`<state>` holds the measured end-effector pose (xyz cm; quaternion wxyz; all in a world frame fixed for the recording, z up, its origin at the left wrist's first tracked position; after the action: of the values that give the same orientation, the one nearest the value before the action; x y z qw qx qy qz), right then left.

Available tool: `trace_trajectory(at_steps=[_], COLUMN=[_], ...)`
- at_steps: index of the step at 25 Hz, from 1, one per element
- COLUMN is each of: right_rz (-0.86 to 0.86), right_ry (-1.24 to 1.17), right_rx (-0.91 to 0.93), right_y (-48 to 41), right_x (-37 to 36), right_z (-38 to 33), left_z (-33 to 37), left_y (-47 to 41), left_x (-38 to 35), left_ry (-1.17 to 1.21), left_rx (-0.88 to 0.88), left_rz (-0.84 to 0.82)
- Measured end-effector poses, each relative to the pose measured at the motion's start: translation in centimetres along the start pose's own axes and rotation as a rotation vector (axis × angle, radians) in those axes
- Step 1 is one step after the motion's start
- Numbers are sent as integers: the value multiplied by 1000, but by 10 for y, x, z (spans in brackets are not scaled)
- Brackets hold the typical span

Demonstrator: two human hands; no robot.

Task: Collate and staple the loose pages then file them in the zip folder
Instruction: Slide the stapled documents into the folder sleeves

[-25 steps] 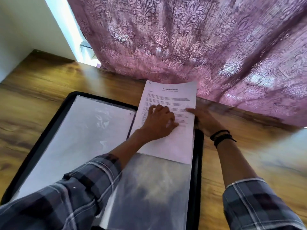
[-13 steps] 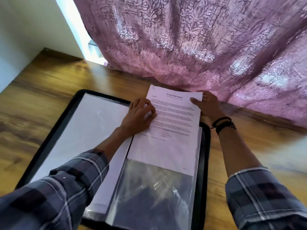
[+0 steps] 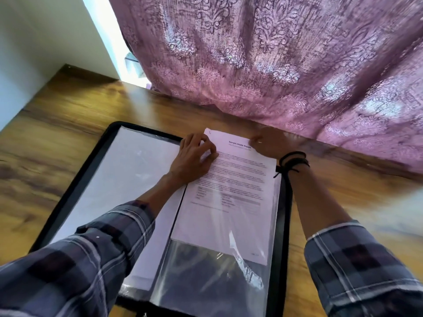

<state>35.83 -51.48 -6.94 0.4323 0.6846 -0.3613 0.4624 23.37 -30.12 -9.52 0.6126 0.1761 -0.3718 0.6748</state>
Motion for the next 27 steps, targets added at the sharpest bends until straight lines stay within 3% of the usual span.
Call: trace_trajectory(at_steps=[4, 6, 11, 16, 20, 24, 27], right_rz=[137, 230, 85, 414, 307, 298, 296], right_ry=[-98, -11, 2, -93, -81, 49, 70], right_rx=[42, 53, 32, -55, -5, 7, -84], right_y=[15, 28, 71, 148, 218, 262, 273], right_x=[-4, -7, -27, -48, -95, -134, -139], right_z=[-45, -59, -74, -76, -109, -112, -93], left_z=[0, -1, -5, -2, 10, -1, -34], left_y=[0, 1, 1, -1, 25, 104, 157], left_x=[0, 0, -2, 5, 22, 53, 103], left_ry=[-4, 0, 19, 110, 107, -162, -378], left_rx=[10, 13, 16, -37, -5, 151, 527], left_rz=[1, 19, 32, 102, 209, 315, 394])
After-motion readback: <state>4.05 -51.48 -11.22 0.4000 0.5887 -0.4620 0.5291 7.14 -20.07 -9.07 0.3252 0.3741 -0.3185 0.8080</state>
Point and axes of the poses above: each hand's wrist, its own y-axis away from the middle knuckle, its own x-axis out of the back of the hand, z = x × y, the point moved 3 cm from there along -y, towards the middle knuckle, and after that the axes turned 9 degrees about y, right-handed, at the moved point
